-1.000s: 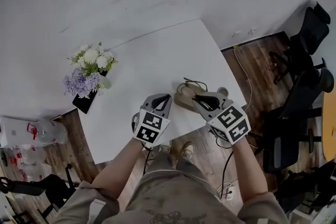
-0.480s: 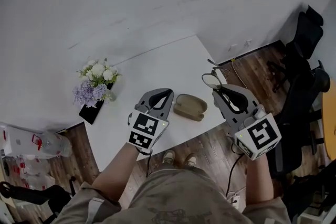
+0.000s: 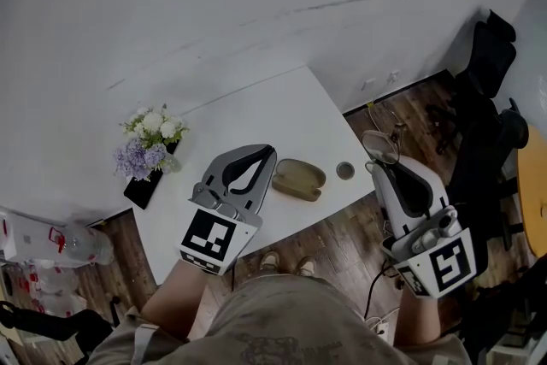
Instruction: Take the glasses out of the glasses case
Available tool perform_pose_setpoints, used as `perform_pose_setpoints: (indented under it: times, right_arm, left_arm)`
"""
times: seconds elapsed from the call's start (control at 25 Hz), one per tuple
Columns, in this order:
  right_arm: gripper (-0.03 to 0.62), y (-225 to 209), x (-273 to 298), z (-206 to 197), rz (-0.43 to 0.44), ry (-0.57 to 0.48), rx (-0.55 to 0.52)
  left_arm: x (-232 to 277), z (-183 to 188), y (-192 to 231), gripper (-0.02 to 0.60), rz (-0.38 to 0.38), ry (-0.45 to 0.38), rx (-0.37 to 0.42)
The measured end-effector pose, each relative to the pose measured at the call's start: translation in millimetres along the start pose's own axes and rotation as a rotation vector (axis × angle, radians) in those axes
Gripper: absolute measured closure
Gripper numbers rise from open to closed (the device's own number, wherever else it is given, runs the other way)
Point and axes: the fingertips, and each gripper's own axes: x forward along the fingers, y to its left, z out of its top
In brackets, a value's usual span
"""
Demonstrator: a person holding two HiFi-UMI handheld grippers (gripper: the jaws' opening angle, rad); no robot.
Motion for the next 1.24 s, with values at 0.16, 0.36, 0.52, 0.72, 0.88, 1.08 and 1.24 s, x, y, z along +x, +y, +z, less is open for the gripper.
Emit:
perform_pose_setpoints:
  times: [0.16, 0.36, 0.52, 0.72, 0.88, 1.08, 1.24]
  right_arm:
    - [0.536, 3.1, -17.4, -1.4, -0.003, -0.005, 0.065]
    - [0.535, 5.7, -28.8, -13.3, 0.009, 0.031, 0.066]
    - [0.536, 10.1, -31.9, -28.2, 0.029, 0.065, 0.087]
    - [0.535, 15.0, -31.1, -40.8, 0.049, 0.086, 0.115]
    - [0.534, 15.3, -32.3, -43.0, 0.057, 0.092, 0.118]
    - [0.534, 15.1, -31.2, -42.6, 0.053, 0.096, 0.118]
    - [0.534, 13.9, -32.5, -43.5, 0.044, 0.098, 0.116]
  left_arm:
    - [-7.7, 15.1, -5.4, 0.561, 0.014, -0.034, -0.007]
    - [-11.0, 15.3, -11.3, 0.561, 0.024, -0.023, 0.013]
    - [-11.1, 5.0, -17.3, 0.561, 0.023, 0.003, -0.002]
    - [-8.8, -5.4, -23.1, 0.561, 0.020, 0.033, -0.010]
    - [-9.0, -7.2, -25.6, 0.561, 0.012, 0.047, 0.023]
    - [-11.5, -2.7, -21.1, 0.561, 0.030, 0.030, -0.013]
    - [-11.5, -5.5, -20.2, 0.561, 0.026, 0.046, 0.020]
